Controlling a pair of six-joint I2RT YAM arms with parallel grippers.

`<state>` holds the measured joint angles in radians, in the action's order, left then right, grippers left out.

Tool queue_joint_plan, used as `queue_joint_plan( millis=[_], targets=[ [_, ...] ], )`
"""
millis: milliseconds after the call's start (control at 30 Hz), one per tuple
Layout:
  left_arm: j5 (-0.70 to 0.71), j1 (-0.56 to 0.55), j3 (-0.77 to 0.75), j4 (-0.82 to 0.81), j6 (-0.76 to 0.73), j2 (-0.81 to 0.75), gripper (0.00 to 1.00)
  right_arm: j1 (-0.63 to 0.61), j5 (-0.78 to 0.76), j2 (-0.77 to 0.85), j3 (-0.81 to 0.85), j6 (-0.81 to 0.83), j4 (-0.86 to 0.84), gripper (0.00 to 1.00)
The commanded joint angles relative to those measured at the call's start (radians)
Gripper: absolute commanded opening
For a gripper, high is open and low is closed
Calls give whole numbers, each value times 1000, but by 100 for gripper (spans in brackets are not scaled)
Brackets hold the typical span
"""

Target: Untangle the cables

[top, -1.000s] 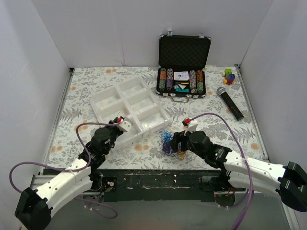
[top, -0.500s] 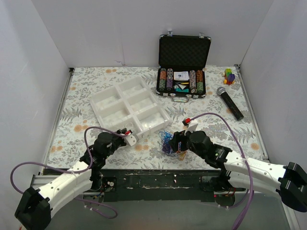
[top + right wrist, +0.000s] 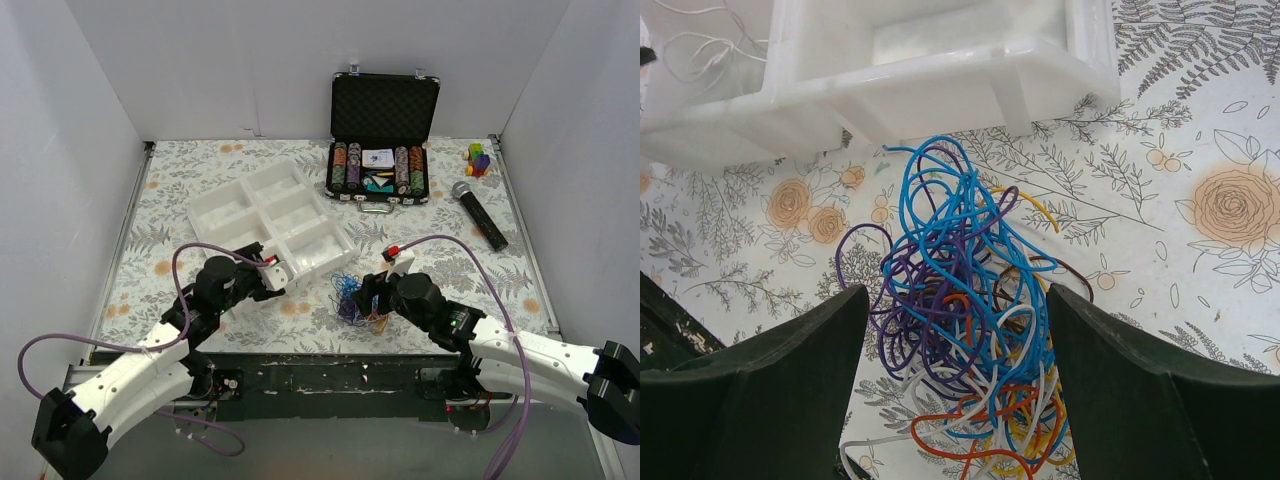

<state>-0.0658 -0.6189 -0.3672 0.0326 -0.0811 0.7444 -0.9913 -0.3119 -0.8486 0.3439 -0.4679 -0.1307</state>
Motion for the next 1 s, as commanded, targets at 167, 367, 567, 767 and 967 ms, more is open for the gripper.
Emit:
queue_joint_plan(
  millis=[167,367,567,767,967],
  targets=[
    [52,7,-202,147,207,-34,77,-3,8,-6,3,-5,-61,80],
    [-8,140,-190,203,365,71,80,-4,10,-14,14,-3,-58,80],
    [-178,396,-229,173,386,214,81,-4,5,-3,10,2,-49,80],
    [-391,591,-371,272,435,380,78,-4,8,-15,10,-2,-55,80],
    [-531,617,-355,329,396,411,75,-3,8,-24,9,2,-60,80]
  ],
)
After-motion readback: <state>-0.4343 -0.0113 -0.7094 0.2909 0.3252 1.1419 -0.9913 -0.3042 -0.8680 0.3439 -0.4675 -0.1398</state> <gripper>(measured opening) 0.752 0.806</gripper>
